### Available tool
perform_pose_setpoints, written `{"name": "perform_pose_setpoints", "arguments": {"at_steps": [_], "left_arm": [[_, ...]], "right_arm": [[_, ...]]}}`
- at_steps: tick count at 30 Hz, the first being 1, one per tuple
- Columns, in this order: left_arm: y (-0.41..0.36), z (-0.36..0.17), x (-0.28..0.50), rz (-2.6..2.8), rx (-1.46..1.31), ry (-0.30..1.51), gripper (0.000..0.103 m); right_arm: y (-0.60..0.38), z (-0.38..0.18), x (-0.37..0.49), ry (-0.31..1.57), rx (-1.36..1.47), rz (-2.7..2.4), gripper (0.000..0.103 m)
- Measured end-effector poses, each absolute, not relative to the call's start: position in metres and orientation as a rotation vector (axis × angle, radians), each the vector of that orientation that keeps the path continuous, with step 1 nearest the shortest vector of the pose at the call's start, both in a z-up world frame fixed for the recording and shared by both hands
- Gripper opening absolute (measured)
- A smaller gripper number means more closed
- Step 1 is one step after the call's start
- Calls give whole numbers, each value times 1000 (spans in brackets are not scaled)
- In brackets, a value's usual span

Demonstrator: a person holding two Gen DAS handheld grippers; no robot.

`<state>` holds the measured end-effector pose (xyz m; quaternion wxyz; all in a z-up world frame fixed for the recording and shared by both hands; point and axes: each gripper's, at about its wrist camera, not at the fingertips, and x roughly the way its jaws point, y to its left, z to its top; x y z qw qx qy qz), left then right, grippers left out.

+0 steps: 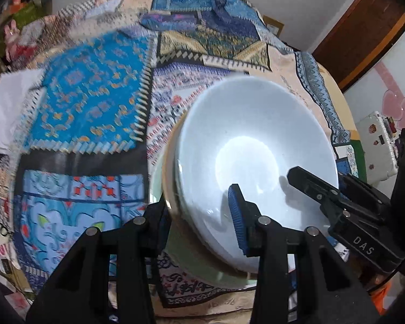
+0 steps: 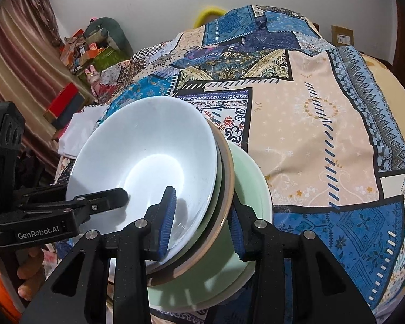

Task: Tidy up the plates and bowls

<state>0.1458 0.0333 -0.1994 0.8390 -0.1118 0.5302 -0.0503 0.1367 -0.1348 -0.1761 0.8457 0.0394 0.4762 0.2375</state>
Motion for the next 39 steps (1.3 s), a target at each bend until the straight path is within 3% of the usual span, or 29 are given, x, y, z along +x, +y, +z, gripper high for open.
{"name": "perform_pose_setpoints", "arguments": {"at_steps": [10, 18, 27, 29, 32, 39], "left_arm": [[43, -115, 100, -42, -151, 880, 40], [39, -38, 48, -38, -117, 629, 50], [34, 20, -10, -16, -80, 358, 77], [32, 25, -19, -4, -66, 320, 89], [29, 30, -30, 3, -50, 279, 97], [29, 31, -40, -3, -67, 255, 103]], "right_arm": [[-154, -109, 109, 832, 76, 480, 35], [-155, -38, 63, 609, 46, 517, 39], [-159, 9, 19, 407, 28, 535, 56], [-159, 15, 13, 377, 29, 534, 63], [-159, 20, 6, 340, 30, 531, 75], [-157, 24, -3, 294, 30, 528, 95]]}}
